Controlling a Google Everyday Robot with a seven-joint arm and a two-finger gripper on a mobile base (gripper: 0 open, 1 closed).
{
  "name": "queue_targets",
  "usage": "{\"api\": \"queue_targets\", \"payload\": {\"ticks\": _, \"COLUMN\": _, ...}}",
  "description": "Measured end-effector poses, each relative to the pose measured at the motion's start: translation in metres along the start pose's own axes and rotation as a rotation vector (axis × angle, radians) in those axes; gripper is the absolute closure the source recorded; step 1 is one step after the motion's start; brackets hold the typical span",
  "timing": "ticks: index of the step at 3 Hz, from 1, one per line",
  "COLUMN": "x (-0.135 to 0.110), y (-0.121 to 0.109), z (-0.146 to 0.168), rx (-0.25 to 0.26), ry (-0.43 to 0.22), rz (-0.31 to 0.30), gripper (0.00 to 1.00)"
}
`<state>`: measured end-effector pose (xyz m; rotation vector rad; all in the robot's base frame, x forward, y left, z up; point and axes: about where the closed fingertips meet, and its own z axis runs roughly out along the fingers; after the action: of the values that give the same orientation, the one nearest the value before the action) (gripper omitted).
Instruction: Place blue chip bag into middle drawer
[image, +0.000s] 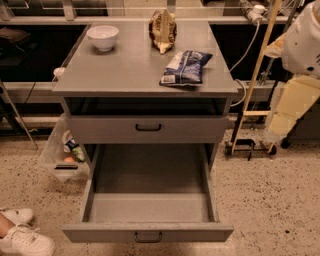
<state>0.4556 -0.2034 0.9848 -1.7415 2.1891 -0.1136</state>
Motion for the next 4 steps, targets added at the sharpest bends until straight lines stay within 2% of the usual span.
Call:
{"api": "queue_targets", "payload": {"ticks": 1, "x": -0.039, "y": -0.034, "z": 0.021, "rx": -0.032, "ry": -0.034, "rz": -0.065, "gripper": 0.00}}
{"api": "queue_targets", "payload": {"ticks": 2, "x": -0.085, "y": -0.075, "z": 0.053, "rx": -0.071, "ry": -0.105, "rz": -0.130, "gripper": 0.00}}
{"api": "queue_targets", "payload": {"ticks": 3, "x": -0.115, "y": -0.128, "z": 0.109, "rx": -0.087, "ry": -0.153, "rz": -0.116, "gripper": 0.00}}
{"api": "queue_targets", "payload": {"ticks": 4, "x": -0.116, "y": -0.128, "z": 0.109, "rx": -0.086, "ry": -0.154, "rz": -0.116, "gripper": 0.00}}
